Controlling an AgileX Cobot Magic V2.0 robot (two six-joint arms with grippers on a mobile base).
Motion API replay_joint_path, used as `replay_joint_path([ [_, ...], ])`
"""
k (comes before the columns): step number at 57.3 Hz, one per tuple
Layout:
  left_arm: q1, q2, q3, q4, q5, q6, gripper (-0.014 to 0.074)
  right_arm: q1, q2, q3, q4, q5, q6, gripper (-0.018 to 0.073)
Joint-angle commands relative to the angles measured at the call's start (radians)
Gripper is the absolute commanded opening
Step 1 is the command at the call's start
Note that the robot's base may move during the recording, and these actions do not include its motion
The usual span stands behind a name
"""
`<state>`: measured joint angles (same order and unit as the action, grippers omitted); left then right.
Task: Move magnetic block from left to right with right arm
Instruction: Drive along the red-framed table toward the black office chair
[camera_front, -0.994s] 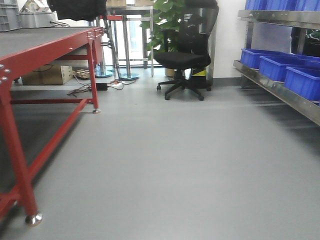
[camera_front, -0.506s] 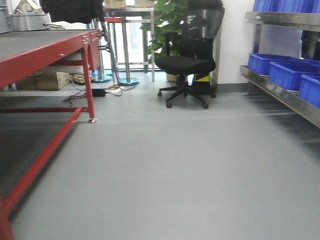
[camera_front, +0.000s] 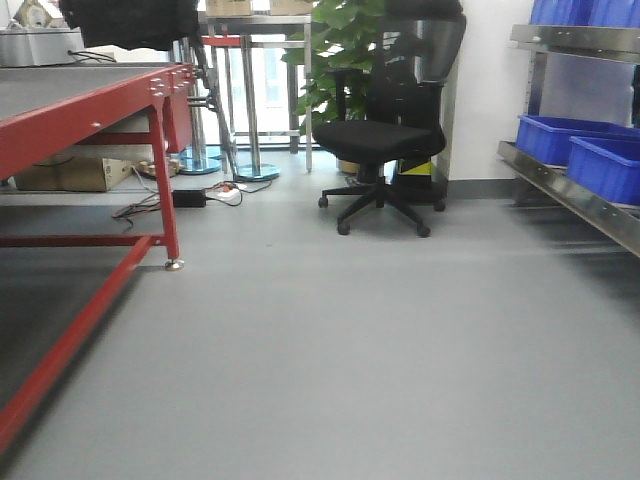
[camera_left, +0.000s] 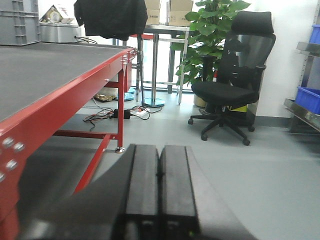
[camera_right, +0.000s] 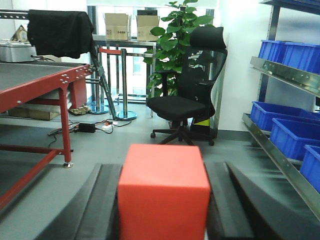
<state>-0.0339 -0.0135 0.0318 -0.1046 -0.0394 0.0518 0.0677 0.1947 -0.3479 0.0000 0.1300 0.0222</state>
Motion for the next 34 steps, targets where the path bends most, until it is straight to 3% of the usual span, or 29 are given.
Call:
replay_joint_path([
  [1,0.0,-0.012,0.008,-0.005,-0.086,0.0,-0.0126,-0.005,0.008,-0.028,0.0,-0.091,-0.006,0.0223],
  [34,0.0,-0.012,0.008,-0.005,-0.086,0.0,-0.0126,-0.005,0.008,-0.028,0.0,-0.091,-0.006,0.0223],
])
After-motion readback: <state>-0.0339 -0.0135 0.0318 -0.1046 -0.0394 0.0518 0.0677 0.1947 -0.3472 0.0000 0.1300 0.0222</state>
